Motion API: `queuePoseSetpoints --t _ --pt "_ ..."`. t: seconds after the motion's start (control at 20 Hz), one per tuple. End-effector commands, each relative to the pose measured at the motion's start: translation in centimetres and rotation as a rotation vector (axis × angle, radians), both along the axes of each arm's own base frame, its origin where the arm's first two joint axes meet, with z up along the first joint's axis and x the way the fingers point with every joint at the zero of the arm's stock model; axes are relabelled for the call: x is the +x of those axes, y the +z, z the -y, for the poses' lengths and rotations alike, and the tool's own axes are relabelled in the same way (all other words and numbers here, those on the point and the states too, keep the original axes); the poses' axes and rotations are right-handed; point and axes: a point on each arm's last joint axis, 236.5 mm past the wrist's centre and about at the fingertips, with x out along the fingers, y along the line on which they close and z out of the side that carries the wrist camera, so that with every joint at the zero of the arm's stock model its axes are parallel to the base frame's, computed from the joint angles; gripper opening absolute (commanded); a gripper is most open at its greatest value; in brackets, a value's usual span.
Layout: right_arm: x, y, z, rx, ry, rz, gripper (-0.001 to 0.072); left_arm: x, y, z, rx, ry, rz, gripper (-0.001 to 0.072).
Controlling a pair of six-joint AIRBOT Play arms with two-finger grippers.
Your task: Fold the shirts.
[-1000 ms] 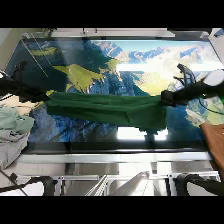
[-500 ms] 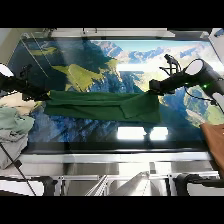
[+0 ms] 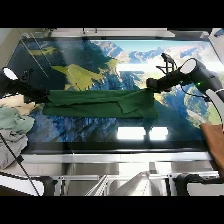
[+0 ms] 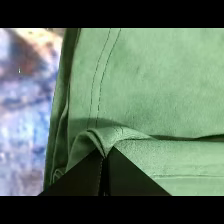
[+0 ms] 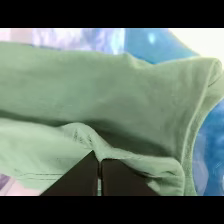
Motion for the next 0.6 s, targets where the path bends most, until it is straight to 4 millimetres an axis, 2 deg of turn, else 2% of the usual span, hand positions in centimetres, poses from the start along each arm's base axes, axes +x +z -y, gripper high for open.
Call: queuePoseSetpoints --t 0.0,0.05,0.15,0.3,0.45,0.55 --pt "0.1 -1.1 -0.5 0.013 0.0 -0.021 0.0537 0.6 0.1 0.2 -0.012 0.006 0.024 0.0188" --pt "0.3 -1.0 -0.5 0.015 -0.003 -0.016 0.0709 0.7 0.3 0.3 -0.033 0.02 0.03 0.0343" --pt "-0.1 -0.1 0.1 0.015 0.005 -0.031 0.0709 0.9 1.3 -0.1 -0.044 0.033 0.056 0.0343" --pt "-1.7 1.8 2.7 0.025 -0.007 -0.079 0.0709 1.0 4.3 -2.9 -0.026 0.096 0.126 0.0343" --pt "-4.6 1.5 6.4 0.05 -0.005 -0.204 0.0709 0.8 7.9 -4.8 -0.073 0.178 0.201 0.0343" --pt "-4.6 1.1 7.9 0.12 -0.036 -0.234 0.0709 0.6 11.2 -4.1 -0.134 0.2 0.26 0.0351"
